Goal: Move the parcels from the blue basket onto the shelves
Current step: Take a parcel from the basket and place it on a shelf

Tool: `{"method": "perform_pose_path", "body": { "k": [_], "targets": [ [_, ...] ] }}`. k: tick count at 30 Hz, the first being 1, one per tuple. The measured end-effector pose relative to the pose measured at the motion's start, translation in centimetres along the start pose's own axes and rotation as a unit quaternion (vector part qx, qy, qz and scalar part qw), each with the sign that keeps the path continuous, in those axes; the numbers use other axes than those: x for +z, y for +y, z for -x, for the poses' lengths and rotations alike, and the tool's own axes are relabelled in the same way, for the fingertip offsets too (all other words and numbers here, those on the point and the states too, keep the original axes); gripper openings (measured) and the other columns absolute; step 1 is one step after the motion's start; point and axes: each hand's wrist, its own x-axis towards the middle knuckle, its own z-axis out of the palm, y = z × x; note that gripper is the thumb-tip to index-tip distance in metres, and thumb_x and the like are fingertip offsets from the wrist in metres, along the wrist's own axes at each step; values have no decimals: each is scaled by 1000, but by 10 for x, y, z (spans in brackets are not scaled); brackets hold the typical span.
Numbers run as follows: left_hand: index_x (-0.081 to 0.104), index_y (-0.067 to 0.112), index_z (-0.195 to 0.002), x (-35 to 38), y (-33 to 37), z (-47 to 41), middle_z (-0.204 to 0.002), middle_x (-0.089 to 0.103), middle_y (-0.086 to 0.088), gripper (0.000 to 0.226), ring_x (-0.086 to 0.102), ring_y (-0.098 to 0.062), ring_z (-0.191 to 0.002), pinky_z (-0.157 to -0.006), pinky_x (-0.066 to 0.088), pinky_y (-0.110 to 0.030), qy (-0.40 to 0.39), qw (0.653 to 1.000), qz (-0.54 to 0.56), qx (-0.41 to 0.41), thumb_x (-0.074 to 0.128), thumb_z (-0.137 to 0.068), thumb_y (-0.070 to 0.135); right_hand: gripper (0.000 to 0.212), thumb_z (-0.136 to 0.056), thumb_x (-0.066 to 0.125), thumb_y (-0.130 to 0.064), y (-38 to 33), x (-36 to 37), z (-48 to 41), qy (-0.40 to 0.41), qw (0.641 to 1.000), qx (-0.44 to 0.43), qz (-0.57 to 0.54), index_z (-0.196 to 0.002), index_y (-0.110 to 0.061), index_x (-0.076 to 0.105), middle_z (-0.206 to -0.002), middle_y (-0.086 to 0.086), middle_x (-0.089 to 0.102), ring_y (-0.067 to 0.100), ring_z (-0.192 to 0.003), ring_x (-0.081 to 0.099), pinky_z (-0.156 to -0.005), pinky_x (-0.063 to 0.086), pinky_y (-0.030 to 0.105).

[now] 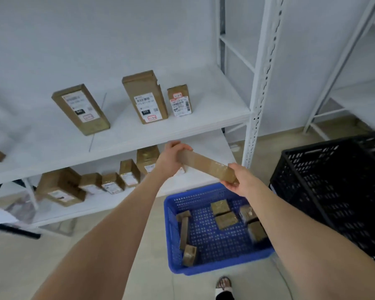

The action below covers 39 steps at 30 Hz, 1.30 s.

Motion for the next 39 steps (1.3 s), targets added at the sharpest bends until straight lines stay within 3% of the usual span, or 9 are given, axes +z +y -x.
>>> {"method": "perform_pose_path", "body": {
  "k": [2,6,10,15,18,22,29,35,39],
  "targets": [
    [47,28,-135,-11,13,22,-148,26,-5,67,41,-26,-128,-89,43,-25,47,999,1,-12,55,-81,-12,16,-93,61,-16,5,-2,28,-46,998,-13,-34,-102,-6,53,-102,17,60,28,-94,62,-48,58,31],
    [20,22,-151,-30,36,58,-142,39,-6,72,49,-24,-119,-81,51,-24,65,963,237,-114,53,-89,5,14,-93,59,-6,14,-8,73,-110,990,-39,-81,-106,-4,56,-112,19,60,29,-105,61,-75,60,42],
    [27,13,-148,-45,55,82,-141,43,-9,57,52,-30,-119,-85,52,-34,107,936,297,-153,49,-97,26,13,-90,57,1,22,-15,106,-135,986,-58,-82,-101,-7,57,-115,17,59,30,-106,59,-90,54,46],
    [45,14,-137,-61,66,96,-128,52,-8,42,55,-28,-102,-75,56,-40,168,913,336,-158,53,-96,16,16,-88,60,-2,24,-17,128,-146,987,-69,25,-100,-11,57,-125,15,58,32,-113,57,-101,45,49],
    [47,15,-136,-77,67,97,-118,52,-6,42,56,-30,-110,-83,56,-45,168,914,339,-147,54,-95,12,24,-87,67,-10,23,-15,133,-126,984,-86,96,-108,-12,58,-127,14,58,30,-113,58,-96,48,44],
    [50,13,-134,-100,65,92,-112,53,-8,41,58,-28,-103,-86,55,-45,144,944,283,-91,55,-94,10,77,-83,76,-17,18,-5,130,-109,982,-133,84,-146,-22,32,-132,16,51,35,-103,63,-89,55,46],
    [53,16,-131,-128,46,80,-119,53,-9,37,58,-28,-106,-94,52,-44,109,958,262,-44,50,-96,5,21,-87,68,-3,36,33,135,-121,975,-144,118,-105,-8,60,-115,13,64,27,-109,61,-91,55,42],
    [50,16,-130,-151,21,71,-119,49,-8,35,56,-25,-99,-91,52,-41,105,966,233,-50,52,-96,10,43,-81,72,1,56,76,125,-86,982,-127,107,-121,-2,54,-118,15,65,30,-104,64,-80,59,40],
    [51,15,-129,-168,-2,67,-123,52,-10,34,57,-31,-109,-96,49,-47,109,970,213,-51,53,-95,10,40,-81,73,-1,69,106,122,-68,982,-123,123,-116,-3,56,-109,14,66,26,-97,65,-74,58,33]
  ]
}}
